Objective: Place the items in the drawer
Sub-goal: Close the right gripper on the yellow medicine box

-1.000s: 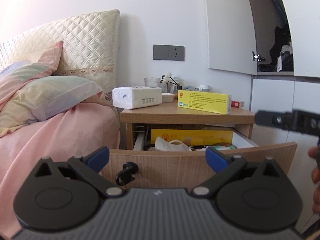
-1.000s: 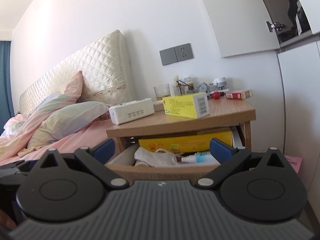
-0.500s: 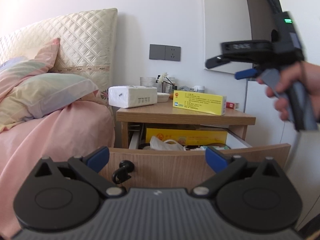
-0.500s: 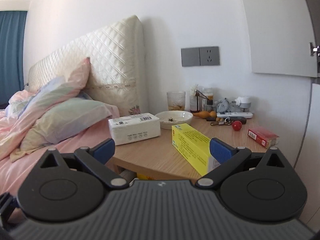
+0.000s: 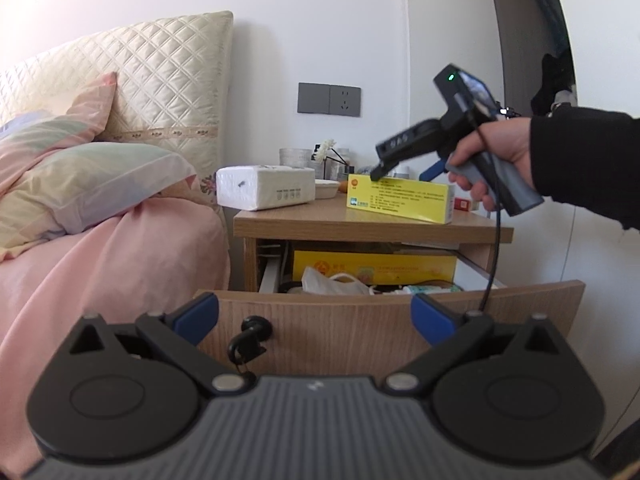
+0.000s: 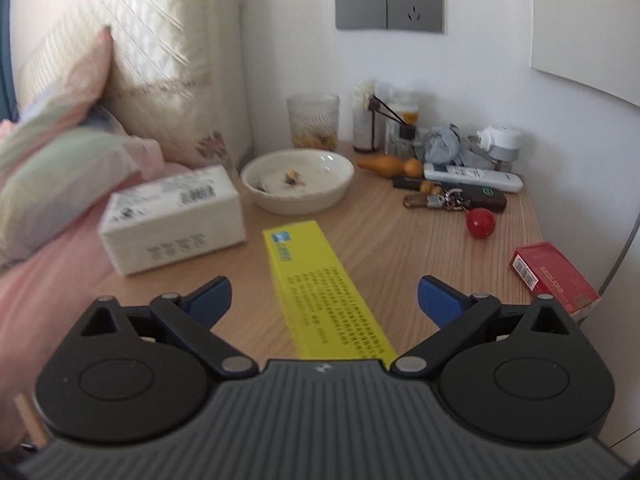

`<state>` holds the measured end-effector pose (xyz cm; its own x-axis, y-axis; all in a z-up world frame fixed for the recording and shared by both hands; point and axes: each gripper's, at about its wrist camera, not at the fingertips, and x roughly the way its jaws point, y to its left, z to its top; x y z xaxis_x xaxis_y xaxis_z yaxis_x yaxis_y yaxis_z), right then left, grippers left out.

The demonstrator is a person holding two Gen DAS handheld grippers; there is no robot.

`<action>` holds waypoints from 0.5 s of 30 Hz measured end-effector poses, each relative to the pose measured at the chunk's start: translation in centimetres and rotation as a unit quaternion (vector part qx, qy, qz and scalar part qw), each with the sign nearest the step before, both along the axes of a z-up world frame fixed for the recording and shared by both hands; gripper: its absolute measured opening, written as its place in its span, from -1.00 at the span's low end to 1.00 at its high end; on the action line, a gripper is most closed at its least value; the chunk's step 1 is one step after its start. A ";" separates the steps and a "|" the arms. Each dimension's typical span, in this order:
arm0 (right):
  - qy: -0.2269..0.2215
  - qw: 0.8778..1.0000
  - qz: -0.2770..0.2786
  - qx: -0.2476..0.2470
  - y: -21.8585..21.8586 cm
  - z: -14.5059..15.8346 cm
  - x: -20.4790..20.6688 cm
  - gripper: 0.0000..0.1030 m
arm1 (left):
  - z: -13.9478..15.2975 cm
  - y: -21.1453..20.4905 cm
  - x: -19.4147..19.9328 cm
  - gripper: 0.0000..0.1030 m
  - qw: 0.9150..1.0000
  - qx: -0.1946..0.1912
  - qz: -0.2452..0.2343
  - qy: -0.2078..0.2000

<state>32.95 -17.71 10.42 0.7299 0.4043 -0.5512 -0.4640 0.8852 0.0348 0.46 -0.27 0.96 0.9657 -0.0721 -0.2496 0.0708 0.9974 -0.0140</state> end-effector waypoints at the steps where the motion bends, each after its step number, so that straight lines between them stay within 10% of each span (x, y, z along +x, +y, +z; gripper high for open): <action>1: 0.006 1.000 -0.002 -0.008 0.2 -0.4 0.5 0.78 | 0.0 0.0 0.0 1.00 1.000 0.000 -0.001 0.000; 15: 0.032 0.999 0.029 -0.033 0.2 -1.3 1.0 -0.15 | -0.1 -0.4 0.1 1.00 1.000 0.007 -0.011 -0.001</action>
<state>33.99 -17.47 9.14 0.6689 0.4060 -0.6227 -0.5134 0.8581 0.0081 0.59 -0.68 0.88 0.9644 -0.0900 -0.2486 0.0932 0.9956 0.0011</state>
